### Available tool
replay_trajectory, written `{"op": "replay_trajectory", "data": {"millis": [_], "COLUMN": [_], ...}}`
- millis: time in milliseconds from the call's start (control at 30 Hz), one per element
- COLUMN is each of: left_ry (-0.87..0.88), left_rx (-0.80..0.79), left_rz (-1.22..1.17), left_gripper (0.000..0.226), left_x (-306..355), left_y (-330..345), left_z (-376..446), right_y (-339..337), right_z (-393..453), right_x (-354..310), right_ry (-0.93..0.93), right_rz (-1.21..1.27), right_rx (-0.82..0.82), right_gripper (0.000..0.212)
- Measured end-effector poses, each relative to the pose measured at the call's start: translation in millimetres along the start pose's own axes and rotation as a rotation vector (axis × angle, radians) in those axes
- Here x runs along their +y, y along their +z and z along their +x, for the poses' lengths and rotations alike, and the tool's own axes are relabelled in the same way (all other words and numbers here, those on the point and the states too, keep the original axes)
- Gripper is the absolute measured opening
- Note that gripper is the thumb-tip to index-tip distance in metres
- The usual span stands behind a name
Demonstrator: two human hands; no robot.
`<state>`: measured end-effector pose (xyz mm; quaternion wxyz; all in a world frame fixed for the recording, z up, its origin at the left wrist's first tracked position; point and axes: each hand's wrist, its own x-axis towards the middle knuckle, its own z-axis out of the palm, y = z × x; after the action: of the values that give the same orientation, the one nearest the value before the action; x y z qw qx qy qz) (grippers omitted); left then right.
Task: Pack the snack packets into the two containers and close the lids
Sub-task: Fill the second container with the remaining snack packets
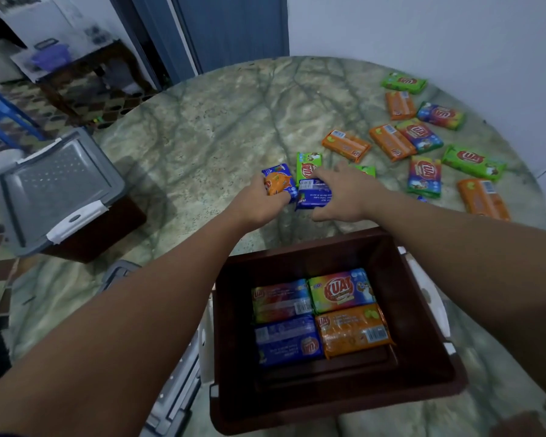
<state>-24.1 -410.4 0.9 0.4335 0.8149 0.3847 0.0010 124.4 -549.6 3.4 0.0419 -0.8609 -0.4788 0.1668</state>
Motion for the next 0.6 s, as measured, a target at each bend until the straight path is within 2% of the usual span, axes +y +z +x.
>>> {"op": "replay_trajectory", "data": {"millis": [167,300,533,600], "left_ry": [0.092,0.203,0.344,0.366], "left_rx": [0.05,0.113,0.151,0.168], "left_rz": [0.074,0.154,0.318,0.349], "left_gripper": [0.045,0.041,0.06,0.071], "left_x": [12.3,18.4,13.5,7.9], "left_y": [-6.7,-4.8,4.5,8.7], "left_z": [-19.1,-39.8,-82.8,-96.0], "right_y": [-11.6,-17.0,-5.8,1.2], "right_z": [-17.3,-38.8,-81.1,-93.5], "right_x": [0.5,-1.4,-7.2,-9.8], "right_ry": [0.01,0.019,0.0,-0.012], "right_rz": [0.082,0.151,0.148,0.155], "right_rx": [0.07,0.144,0.221,0.242], "right_gripper": [0.092,0.101,0.091,0.089]}}
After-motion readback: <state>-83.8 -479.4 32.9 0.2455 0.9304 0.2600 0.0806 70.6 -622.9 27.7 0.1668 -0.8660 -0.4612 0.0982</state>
